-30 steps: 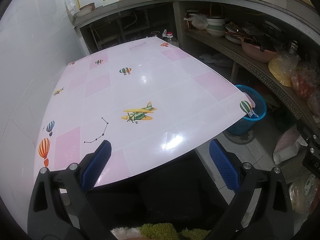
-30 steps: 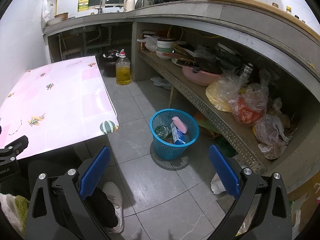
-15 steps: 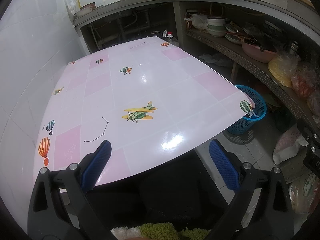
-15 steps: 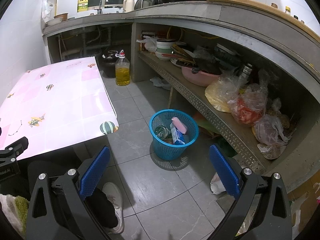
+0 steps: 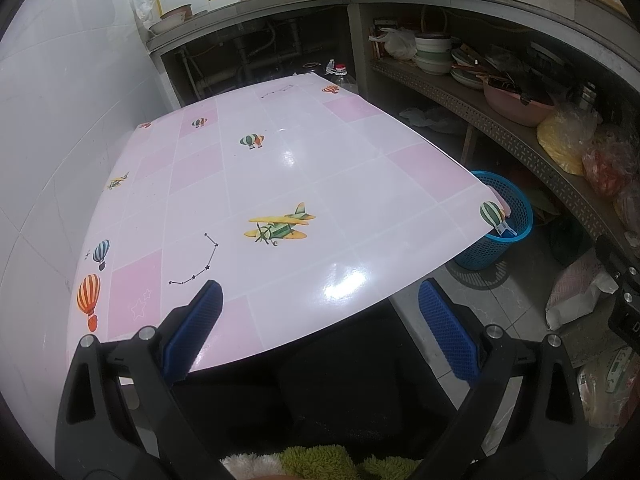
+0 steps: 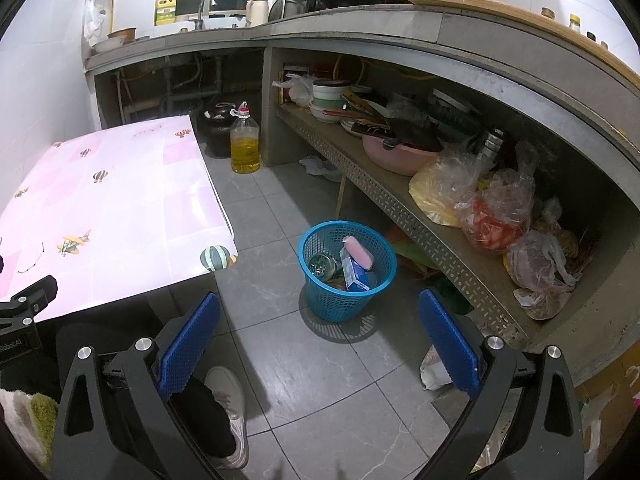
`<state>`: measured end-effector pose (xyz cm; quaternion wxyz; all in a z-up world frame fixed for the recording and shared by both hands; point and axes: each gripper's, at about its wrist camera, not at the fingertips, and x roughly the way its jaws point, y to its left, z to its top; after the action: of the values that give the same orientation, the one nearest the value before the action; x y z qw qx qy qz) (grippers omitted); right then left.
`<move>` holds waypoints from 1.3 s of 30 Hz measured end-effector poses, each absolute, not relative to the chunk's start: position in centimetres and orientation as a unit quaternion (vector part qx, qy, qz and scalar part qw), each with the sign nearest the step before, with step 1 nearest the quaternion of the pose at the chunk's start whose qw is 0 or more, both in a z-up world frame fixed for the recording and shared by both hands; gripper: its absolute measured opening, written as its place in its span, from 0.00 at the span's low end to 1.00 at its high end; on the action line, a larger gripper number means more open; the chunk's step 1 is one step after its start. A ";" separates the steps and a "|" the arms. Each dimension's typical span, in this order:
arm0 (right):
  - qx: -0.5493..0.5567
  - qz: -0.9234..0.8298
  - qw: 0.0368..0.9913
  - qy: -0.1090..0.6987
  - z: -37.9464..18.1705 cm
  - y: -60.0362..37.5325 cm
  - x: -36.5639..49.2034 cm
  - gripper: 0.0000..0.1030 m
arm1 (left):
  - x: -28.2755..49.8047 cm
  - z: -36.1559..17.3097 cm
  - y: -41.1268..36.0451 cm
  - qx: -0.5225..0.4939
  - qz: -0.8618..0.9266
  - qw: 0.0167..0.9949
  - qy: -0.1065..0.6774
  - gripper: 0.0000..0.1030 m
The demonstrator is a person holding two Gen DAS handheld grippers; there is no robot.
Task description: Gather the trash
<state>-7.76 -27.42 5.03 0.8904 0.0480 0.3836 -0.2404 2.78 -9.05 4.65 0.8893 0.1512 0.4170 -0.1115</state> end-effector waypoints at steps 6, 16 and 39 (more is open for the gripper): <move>0.048 -0.241 0.891 0.383 5.0 -27.4 -7.8 0.94 | 2.8 4.6 -9.1 0.151 -0.111 0.889 0.417 0.92; 0.048 -0.240 0.891 0.383 5.0 -27.4 -7.8 0.94 | 2.7 4.7 -9.1 0.150 -0.111 0.890 0.417 0.92; 0.048 -0.241 0.891 0.382 5.0 -27.3 -7.8 0.94 | 2.6 4.8 -9.3 0.147 -0.110 0.890 0.418 0.92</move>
<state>-7.78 -27.35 5.03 0.8911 0.0479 0.3816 -0.2410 2.59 -9.30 4.80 0.8896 0.1475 0.4180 -0.1100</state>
